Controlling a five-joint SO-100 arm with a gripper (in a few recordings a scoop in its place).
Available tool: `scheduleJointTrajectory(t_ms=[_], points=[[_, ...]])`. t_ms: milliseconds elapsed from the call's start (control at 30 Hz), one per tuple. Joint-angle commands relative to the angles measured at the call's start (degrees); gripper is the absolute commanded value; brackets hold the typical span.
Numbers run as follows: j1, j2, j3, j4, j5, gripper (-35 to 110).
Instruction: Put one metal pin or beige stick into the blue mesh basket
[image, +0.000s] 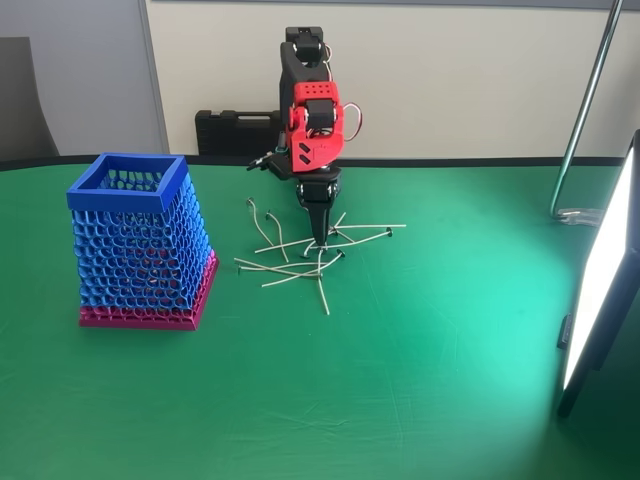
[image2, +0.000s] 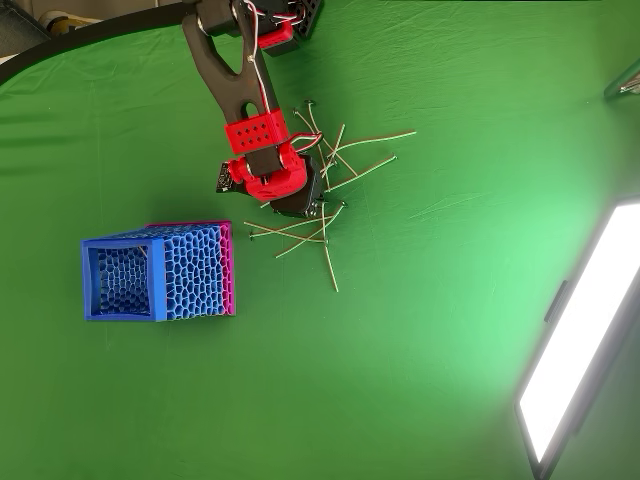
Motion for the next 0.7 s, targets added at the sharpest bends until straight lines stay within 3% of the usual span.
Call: scheduleJointTrajectory(t_ms=[0,667], points=[[-0.7,0.2,-2.0,0.4,0.4,12],[-1.0,-0.1,0.2,-0.8,1.3,12]])
